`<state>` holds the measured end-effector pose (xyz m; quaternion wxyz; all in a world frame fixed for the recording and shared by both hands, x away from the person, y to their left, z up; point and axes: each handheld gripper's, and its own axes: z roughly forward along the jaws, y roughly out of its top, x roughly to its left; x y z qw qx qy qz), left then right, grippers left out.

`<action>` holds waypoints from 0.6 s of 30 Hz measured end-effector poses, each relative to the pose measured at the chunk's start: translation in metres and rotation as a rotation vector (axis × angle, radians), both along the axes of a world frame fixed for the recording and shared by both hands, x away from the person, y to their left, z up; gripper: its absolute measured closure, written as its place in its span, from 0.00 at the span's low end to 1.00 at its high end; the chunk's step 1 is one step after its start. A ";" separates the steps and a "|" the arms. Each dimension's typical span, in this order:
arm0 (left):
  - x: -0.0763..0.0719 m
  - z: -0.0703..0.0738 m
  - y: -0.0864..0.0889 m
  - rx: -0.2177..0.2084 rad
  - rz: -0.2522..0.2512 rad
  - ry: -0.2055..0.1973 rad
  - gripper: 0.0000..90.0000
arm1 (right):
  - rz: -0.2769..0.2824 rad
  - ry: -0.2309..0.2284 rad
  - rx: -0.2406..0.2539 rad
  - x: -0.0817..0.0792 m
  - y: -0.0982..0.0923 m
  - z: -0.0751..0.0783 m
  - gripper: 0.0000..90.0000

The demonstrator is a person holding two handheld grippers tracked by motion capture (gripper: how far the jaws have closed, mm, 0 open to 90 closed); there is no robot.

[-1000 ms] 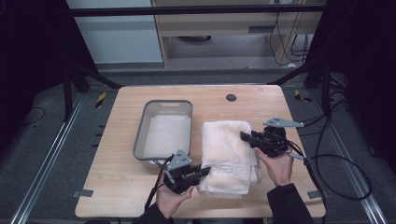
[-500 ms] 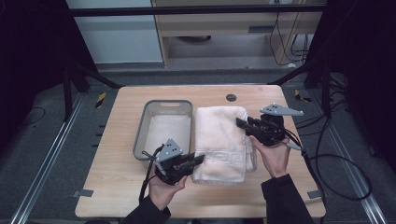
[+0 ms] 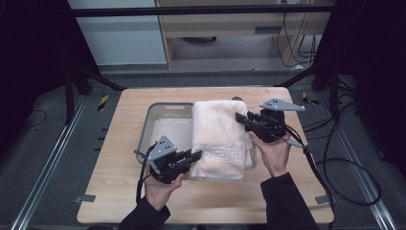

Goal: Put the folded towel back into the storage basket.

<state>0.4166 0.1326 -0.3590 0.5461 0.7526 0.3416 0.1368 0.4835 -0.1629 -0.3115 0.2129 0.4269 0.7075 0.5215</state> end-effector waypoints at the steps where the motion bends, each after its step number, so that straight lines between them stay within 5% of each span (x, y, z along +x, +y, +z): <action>1: 0.000 0.001 0.001 -0.003 0.003 -0.005 0.88 | 0.000 -0.004 -0.001 0.000 0.001 0.001 0.79; 18: 0.003 0.016 0.027 -0.040 0.053 -0.043 0.88 | 0.009 -0.040 0.011 0.008 0.027 0.017 0.79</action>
